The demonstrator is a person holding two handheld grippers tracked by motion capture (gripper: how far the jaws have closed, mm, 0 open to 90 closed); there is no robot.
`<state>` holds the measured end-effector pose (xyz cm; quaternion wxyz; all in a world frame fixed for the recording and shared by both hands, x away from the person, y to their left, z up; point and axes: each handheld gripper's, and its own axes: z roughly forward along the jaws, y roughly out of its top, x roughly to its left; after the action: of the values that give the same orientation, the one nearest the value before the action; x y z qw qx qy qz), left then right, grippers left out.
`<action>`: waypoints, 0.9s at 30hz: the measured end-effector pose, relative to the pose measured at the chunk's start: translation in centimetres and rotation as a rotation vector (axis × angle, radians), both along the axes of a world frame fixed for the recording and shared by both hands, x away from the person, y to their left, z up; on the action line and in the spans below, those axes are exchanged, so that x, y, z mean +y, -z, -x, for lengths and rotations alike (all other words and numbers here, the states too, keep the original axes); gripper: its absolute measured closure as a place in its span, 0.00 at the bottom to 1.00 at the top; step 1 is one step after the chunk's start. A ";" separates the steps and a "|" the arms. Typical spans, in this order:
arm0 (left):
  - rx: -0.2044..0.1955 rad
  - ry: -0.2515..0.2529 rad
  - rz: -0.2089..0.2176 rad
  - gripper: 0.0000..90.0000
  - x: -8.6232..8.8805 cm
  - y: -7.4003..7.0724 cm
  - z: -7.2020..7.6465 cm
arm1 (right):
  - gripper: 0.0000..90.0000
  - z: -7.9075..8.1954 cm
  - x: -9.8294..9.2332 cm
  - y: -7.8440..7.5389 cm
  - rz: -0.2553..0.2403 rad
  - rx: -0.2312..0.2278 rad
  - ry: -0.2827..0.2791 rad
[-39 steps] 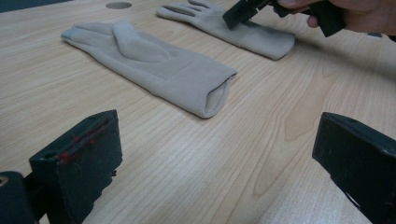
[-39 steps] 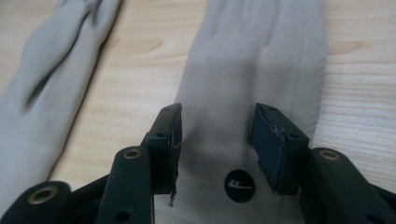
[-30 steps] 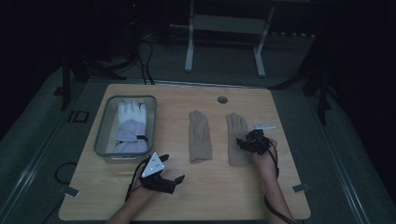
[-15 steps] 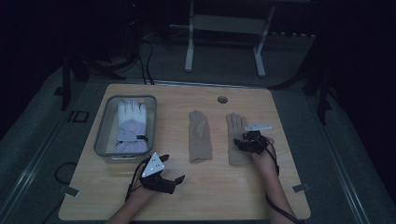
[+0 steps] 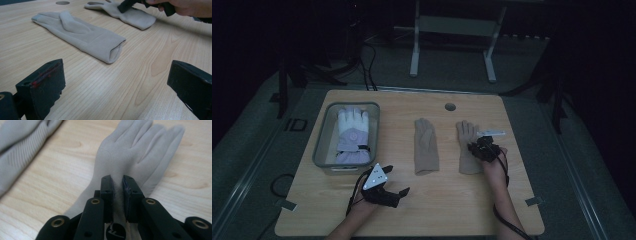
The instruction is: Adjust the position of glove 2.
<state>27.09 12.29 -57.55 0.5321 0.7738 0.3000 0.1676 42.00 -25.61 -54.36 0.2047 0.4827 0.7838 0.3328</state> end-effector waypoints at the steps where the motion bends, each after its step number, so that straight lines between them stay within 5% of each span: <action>1: 0.000 0.000 0.001 0.02 0.0 0.0 0.0 | 0.89 0.0 0.0 -0.3 -0.008 -0.007 0.002; 15: -0.001 0.000 -0.001 0.02 0.0 0.0 0.0 | 0.89 0.1 1.8 -5.6 -0.066 -0.090 0.017; 27: 0.002 0.001 -0.002 0.02 -0.1 0.0 0.0 | 0.89 -0.1 6.1 -8.7 -0.120 -0.133 -0.030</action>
<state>27.13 12.23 -57.56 0.5313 0.7746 0.2998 0.1667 42.05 -19.54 -45.64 0.2222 0.4591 0.7543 0.4134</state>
